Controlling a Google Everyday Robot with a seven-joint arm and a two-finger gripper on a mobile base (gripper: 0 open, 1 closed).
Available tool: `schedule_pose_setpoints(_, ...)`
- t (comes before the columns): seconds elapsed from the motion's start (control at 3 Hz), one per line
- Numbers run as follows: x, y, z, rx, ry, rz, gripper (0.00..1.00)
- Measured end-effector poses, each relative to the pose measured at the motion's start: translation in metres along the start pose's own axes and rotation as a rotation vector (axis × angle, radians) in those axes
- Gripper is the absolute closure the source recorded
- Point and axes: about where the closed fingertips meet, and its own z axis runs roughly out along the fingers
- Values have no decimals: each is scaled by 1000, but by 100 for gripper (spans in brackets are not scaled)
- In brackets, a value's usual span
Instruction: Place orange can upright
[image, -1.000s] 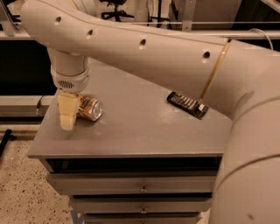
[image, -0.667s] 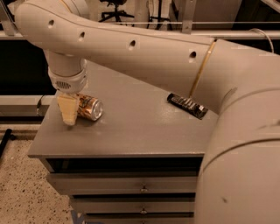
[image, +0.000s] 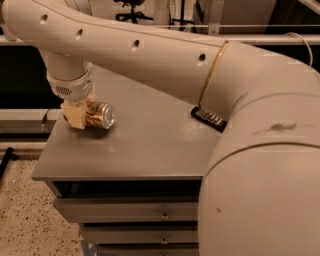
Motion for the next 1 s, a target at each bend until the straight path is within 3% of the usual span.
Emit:
schedule_pose_setpoints(0.33,3,-9,-24,3,-88,12,99)
schedule_pose_setpoints(0.67,15,-13,-57,-4,-247,6,100)
schedule_pose_setpoints(1.0,35,-17,-91,-2,-449,10,100)
